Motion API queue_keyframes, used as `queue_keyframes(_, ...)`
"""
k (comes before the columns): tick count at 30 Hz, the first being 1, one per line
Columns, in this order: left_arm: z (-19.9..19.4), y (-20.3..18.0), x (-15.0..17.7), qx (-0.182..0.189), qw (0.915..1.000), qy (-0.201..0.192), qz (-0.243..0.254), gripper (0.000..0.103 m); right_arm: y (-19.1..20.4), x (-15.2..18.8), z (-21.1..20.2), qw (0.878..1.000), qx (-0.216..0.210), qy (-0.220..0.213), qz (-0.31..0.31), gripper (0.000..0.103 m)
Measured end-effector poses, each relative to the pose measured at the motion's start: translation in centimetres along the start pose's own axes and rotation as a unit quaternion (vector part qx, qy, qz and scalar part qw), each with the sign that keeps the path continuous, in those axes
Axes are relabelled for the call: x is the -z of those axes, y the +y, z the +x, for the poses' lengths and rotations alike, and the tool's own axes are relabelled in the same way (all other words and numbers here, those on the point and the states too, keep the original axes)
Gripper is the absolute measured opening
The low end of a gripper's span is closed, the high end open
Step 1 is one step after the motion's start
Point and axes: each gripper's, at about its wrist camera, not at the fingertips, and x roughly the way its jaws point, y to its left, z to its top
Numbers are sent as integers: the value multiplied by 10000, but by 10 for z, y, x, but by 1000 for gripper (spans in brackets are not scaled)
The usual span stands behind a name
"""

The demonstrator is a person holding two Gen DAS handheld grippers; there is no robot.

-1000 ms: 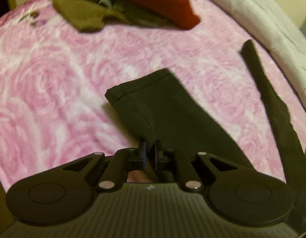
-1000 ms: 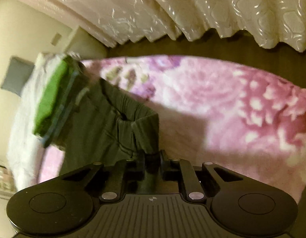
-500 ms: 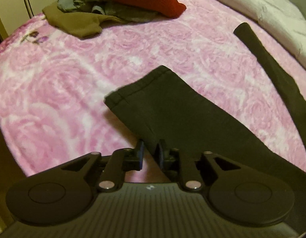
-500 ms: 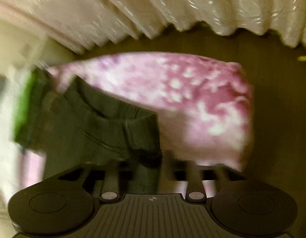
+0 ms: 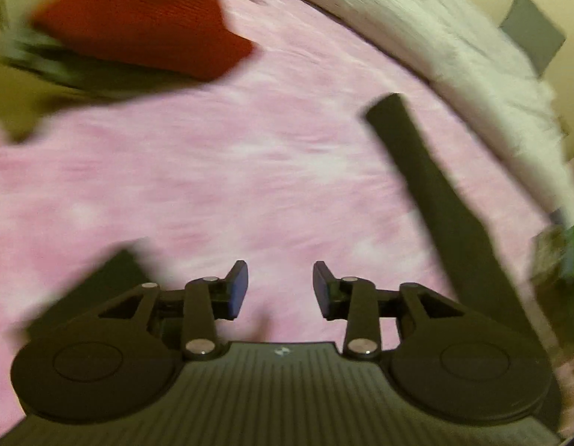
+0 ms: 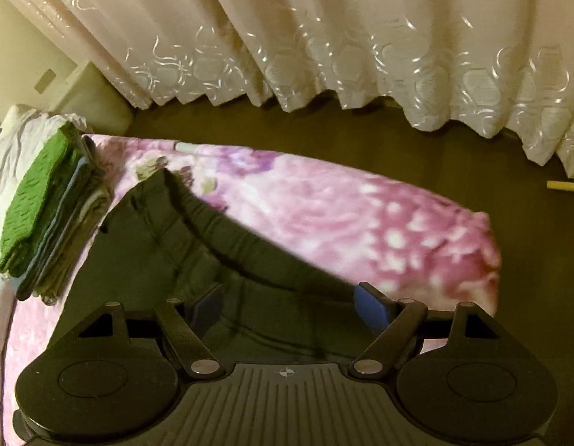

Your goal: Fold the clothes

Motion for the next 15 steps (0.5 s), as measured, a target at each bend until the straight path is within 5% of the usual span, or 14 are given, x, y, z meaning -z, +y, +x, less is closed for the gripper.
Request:
queue_keyframes(3,51,-36,-26,476,9985,184,-175,34,12,2,7,9998,115,-39,183,81)
queue_keyframes(10,151,-95,-70,643,9974,240,-239,35,26,13,13,9970,516,-228,523,81)
queue_keyframes(13,178,-107,-80,483,9981,350,-141,26,30,23,14,9954,652,-253,661,81)
queue_keyframes(15,180,-117,-84,311,9990,276,143,7,34,30,15,9947,694,-244,722,81)
